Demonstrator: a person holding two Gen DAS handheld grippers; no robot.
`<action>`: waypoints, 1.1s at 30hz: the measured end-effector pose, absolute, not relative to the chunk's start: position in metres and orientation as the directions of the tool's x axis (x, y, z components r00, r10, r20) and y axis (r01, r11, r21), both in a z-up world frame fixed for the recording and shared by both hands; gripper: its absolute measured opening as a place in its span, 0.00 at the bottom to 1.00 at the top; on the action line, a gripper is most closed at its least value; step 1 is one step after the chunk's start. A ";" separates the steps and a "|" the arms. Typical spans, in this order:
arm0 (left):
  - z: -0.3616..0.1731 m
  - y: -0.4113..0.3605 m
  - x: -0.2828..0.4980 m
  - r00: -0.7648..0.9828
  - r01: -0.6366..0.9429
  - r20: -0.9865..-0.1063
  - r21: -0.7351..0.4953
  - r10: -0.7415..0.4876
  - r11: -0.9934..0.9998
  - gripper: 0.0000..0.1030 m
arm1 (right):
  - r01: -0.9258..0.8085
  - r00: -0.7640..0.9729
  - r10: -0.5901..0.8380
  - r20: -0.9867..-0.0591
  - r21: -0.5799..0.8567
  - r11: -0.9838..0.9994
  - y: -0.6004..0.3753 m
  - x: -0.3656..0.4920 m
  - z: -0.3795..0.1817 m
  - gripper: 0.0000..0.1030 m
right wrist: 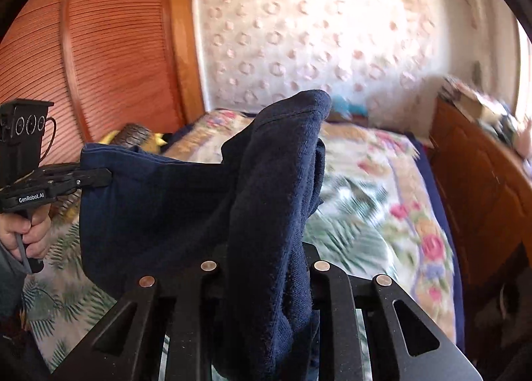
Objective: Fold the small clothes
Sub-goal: 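Grasp the folded shirt bundle with the right gripper and lift it, then carry the folded shirt with the right gripper onto the patterned blanket beside the yellow plush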
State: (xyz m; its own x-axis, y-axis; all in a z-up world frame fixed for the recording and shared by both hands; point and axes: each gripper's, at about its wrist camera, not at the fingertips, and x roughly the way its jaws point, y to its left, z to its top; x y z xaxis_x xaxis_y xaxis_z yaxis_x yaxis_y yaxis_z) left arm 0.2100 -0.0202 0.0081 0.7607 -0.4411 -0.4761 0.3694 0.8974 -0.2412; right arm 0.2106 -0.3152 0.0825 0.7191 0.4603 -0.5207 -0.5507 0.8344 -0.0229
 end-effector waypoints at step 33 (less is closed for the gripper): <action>-0.074 0.221 0.118 0.819 -0.282 -0.567 -0.259 0.091 0.924 0.13 | -0.823 0.566 0.536 -0.626 -0.391 0.412 0.120 0.317 0.073 0.37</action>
State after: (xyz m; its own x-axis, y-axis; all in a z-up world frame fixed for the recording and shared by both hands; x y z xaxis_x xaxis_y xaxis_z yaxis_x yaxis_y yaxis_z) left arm 0.1184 0.2211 -0.0743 0.8186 0.0911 -0.5671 -0.2822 0.9238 -0.2590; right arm 0.3169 0.1198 0.0731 0.5663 0.5362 -0.6259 -0.8228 0.4122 -0.3913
